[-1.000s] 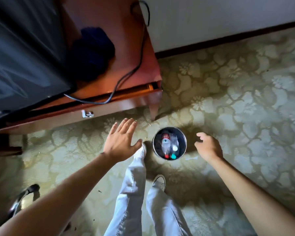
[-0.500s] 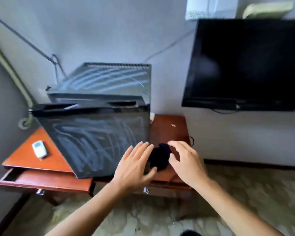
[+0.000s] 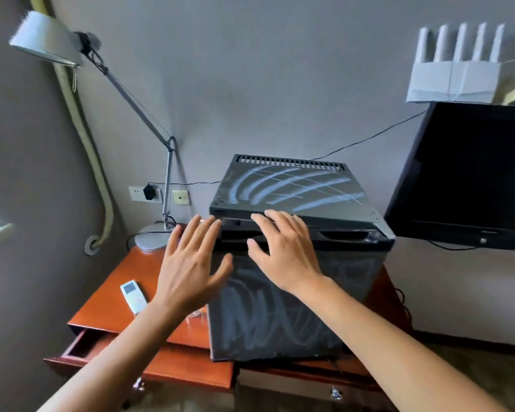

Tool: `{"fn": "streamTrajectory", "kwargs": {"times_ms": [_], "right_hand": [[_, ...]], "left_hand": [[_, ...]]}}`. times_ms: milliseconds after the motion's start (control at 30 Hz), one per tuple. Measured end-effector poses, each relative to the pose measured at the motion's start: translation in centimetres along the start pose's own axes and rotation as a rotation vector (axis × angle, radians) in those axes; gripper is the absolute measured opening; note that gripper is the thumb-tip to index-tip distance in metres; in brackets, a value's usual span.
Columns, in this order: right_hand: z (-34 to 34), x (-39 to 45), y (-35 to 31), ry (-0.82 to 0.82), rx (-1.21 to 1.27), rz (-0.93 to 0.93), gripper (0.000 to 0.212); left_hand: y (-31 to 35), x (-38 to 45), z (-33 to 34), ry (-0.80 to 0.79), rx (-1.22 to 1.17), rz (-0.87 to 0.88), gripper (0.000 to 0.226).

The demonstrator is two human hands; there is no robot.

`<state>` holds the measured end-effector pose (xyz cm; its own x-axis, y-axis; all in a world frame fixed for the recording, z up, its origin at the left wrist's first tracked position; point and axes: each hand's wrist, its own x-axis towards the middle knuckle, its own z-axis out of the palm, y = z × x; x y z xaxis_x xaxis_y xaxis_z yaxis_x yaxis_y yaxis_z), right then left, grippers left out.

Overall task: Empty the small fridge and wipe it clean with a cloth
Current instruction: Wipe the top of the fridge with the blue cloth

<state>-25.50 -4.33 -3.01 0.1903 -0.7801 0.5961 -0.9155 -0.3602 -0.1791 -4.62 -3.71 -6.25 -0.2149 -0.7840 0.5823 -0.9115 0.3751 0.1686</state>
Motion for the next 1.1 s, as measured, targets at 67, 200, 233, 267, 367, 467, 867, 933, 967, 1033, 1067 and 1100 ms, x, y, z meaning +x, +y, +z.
{"fn": "streamTrajectory", "kwargs": {"times_ms": [67, 200, 233, 267, 367, 467, 867, 933, 967, 1033, 1067, 1100], "right_hand": [[1.2, 1.0, -1.9, -0.055, -0.043, 0.049, 0.059], [2.8, 0.9, -4.0, -0.168, -0.163, 0.150, 0.067], [3.1, 0.5, -4.2, -0.162, -0.211, 0.143, 0.065], [3.1, 0.0, -4.3, -0.148, -0.241, 0.133, 0.062], [2.4, -1.7, -4.5, -0.075, -0.241, 0.091, 0.054], [1.8, -3.1, -4.6, -0.038, -0.253, 0.036, 0.056], [4.6, 1.5, -4.9, -0.184, -0.367, 0.252, 0.060], [5.2, 2.8, -4.7, -0.198, -0.369, 0.301, 0.062], [5.5, 3.3, -4.7, -0.203, -0.369, 0.322, 0.063], [5.9, 4.0, -4.6, -0.212, -0.364, 0.349, 0.064], [6.1, 4.2, -4.5, -0.212, -0.359, 0.358, 0.064], [6.1, 4.4, -4.4, -0.207, -0.350, 0.360, 0.065]], "left_hand": [[-2.1, -0.5, 0.4, -0.043, -0.047, 0.056, 0.072], [-2.3, -2.0, 0.9, -0.017, -0.207, 0.120, 0.074], [-2.0, -2.5, 0.9, 0.007, -0.249, 0.123, 0.075], [-1.8, -3.1, 0.9, 0.032, -0.285, 0.136, 0.075], [-1.4, -4.9, 0.9, 0.121, -0.357, 0.213, 0.074], [-1.3, -6.2, 1.3, 0.199, -0.359, 0.301, 0.073], [-4.7, -0.4, 4.2, 0.171, -0.262, 0.225, 0.076], [-5.0, 0.9, 4.4, 0.120, -0.235, 0.195, 0.080], [-5.1, 1.5, 4.6, 0.098, -0.218, 0.188, 0.082], [-5.4, 2.3, 5.0, 0.061, -0.197, 0.178, 0.084], [-5.4, 2.6, 5.2, 0.050, -0.197, 0.177, 0.084], [-5.3, 2.7, 5.3, 0.046, -0.199, 0.174, 0.084]]}}
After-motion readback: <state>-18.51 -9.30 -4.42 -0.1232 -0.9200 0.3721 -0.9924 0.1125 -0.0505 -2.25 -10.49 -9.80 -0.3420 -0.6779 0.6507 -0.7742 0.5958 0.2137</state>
